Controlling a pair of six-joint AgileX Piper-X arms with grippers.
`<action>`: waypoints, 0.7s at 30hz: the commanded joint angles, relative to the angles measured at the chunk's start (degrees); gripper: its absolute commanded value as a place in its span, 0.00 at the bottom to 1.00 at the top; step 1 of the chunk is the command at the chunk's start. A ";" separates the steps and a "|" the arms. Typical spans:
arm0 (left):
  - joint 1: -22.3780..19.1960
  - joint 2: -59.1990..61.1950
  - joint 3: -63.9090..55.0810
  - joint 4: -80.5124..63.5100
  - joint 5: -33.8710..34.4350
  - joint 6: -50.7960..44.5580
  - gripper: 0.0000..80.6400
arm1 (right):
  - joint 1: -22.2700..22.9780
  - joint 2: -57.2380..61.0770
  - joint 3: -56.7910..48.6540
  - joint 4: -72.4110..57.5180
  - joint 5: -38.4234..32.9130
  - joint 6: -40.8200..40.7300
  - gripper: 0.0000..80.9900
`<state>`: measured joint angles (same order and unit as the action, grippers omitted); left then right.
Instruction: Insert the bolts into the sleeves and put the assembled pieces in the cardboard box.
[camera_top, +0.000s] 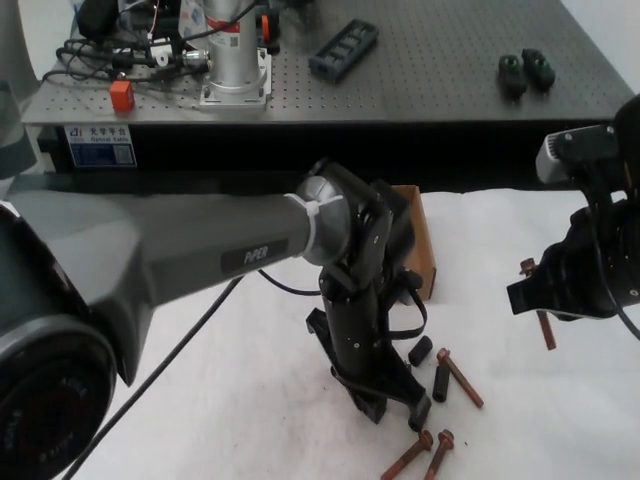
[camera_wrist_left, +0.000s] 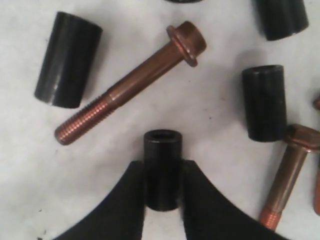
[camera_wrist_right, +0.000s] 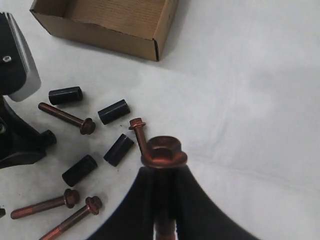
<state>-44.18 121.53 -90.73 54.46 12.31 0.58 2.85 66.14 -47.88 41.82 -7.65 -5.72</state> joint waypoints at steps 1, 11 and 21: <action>-0.24 -1.02 -0.53 -0.33 1.34 0.04 0.01 | -0.04 -0.70 -0.25 -0.27 0.02 0.00 0.00; -0.24 -24.70 21.69 -25.09 2.89 -2.37 0.01 | 1.17 -3.12 -0.18 -17.19 -22.03 14.02 0.00; -0.11 -43.74 43.75 -60.50 13.68 -10.85 0.01 | 10.01 -3.43 -0.18 -38.79 -21.61 26.04 0.00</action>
<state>-44.35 77.66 -46.75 -4.41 25.61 -9.52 10.96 63.56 -47.88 9.94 -29.50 17.15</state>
